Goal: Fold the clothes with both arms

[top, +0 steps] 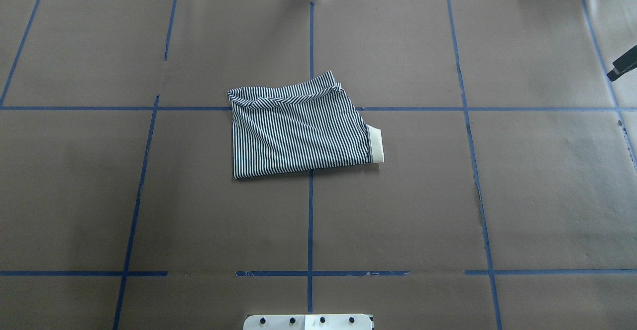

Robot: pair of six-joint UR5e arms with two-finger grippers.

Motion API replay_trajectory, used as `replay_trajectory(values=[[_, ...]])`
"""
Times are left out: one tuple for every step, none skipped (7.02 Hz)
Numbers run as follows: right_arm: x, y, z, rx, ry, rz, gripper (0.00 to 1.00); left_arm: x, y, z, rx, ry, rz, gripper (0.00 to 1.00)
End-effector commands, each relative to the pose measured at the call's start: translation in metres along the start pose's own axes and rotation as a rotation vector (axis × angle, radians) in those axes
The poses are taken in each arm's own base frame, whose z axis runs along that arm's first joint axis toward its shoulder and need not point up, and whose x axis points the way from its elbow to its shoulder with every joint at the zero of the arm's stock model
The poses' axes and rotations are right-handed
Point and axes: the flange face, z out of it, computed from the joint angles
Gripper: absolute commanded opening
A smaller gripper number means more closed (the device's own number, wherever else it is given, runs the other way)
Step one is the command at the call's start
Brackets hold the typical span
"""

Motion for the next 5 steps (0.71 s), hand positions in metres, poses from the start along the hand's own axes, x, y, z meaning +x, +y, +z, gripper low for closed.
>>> replay_trajectory(values=[[-0.001,0.000,0.001,0.005,0.000,-0.009,1.00,0.003,-0.001,0.000,0.002,0.001,0.007,1.00],[-0.003,-0.002,0.000,0.009,0.001,-0.013,1.00,0.005,-0.002,-0.001,0.004,0.003,0.007,1.00],[-0.004,-0.002,-0.001,0.010,-0.001,-0.014,1.00,0.006,-0.001,-0.003,0.008,0.003,0.010,1.00],[-0.003,-0.002,0.000,0.009,-0.001,-0.013,1.00,0.009,-0.002,-0.007,0.015,0.001,0.018,1.00],[-0.003,-0.002,0.000,0.008,-0.001,-0.012,1.00,0.013,-0.003,-0.010,0.022,0.002,0.026,1.00]])
